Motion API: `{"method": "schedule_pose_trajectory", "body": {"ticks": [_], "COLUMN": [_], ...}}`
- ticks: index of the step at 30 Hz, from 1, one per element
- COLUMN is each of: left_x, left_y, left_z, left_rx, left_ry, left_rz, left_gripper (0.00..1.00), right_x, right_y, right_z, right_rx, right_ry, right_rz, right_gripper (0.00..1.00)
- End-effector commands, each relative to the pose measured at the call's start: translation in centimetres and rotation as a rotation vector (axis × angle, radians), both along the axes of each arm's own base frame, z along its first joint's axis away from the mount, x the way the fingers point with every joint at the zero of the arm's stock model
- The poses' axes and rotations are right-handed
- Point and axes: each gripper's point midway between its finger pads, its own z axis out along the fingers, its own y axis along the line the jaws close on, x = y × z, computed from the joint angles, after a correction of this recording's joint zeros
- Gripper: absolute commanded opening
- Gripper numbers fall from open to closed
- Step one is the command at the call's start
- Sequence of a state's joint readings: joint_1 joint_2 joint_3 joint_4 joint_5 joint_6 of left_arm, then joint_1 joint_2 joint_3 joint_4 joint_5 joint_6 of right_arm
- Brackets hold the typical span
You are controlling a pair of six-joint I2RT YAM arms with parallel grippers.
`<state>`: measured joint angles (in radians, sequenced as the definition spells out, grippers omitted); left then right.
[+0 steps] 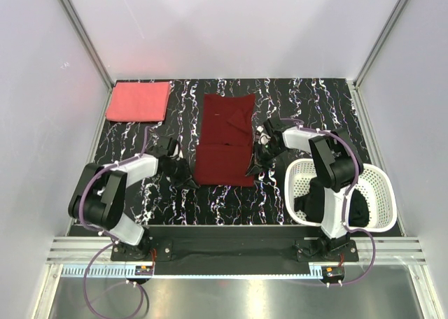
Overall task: Fold and stack the t-shirts
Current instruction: Fold the tshirt
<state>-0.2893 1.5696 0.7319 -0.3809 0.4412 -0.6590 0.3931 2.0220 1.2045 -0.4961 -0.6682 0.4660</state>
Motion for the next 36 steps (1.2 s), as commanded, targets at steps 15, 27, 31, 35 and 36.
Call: {"method": "schedule_pose_trajectory", "body": {"ticks": [15,27,31,35,36], "left_x": [-1.4,2.3,2.7,1.5,1.0], "left_y": [0.6,-0.1,-0.9,-0.5,-0.3], "left_z": [5.5,2.1,1.2,0.3,0.2], "left_rx": [0.056,0.013,-0.024,-0.004,0.006], "left_ry": [-0.176,-0.069,-0.024,0.053,0.072], "left_rz": [-0.038,0.049,0.082,0.103,0.109], "left_gripper": [0.73,0.73,0.69,0.67,0.67], "right_x": [-2.9,-3.3,-3.4,-3.6,-3.6], "right_y": [-3.5,-3.3,-3.2,-3.0,-3.0], "right_z": [4.6,1.4,1.0,0.8,0.8], "right_rx": [-0.126,-0.119,-0.099,-0.089,-0.09], "right_ry": [-0.132,-0.076,-0.073,-0.052,-0.052], "right_rz": [-0.027,-0.204,-0.22,-0.238,-0.242], "right_gripper": [0.61,0.68,0.63,0.61,0.61]}}
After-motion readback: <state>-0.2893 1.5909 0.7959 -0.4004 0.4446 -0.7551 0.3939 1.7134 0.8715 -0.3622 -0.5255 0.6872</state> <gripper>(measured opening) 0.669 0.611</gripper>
